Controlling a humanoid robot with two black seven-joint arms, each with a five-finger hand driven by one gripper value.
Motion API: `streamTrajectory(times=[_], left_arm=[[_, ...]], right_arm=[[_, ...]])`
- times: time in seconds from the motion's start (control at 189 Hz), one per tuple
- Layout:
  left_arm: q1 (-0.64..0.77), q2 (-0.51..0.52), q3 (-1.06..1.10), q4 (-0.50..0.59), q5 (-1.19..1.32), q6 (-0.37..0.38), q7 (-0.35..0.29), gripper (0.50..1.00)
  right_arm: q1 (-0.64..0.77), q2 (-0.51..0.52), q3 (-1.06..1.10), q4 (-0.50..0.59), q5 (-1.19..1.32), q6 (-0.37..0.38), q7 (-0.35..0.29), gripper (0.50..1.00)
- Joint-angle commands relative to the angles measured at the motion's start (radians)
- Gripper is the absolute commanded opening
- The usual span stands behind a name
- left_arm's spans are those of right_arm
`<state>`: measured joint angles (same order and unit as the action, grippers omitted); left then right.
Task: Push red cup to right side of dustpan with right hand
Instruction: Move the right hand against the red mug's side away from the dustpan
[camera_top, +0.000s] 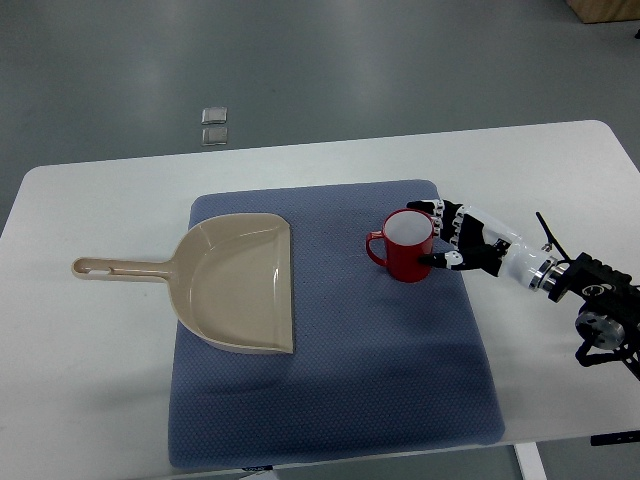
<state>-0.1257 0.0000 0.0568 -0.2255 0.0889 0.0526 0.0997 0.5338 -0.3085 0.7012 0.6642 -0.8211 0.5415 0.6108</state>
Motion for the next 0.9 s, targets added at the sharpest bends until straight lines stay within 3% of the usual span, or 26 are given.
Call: streamTrajectory(times=[0.0, 0.893], left_arm=[[0.0, 0.0, 0.0, 0.0, 0.0, 0.001, 0.0, 1.0], [0.001, 0.0, 0.0, 0.0, -0.001, 0.001, 0.0, 1.0]], right_arm=[[0.002, -0.001, 0.001, 0.002, 0.003, 0.002, 0.0, 0.934], [0.003, 0.063, 0.011, 0.002, 0.01, -0.023, 0.0, 0.934]])
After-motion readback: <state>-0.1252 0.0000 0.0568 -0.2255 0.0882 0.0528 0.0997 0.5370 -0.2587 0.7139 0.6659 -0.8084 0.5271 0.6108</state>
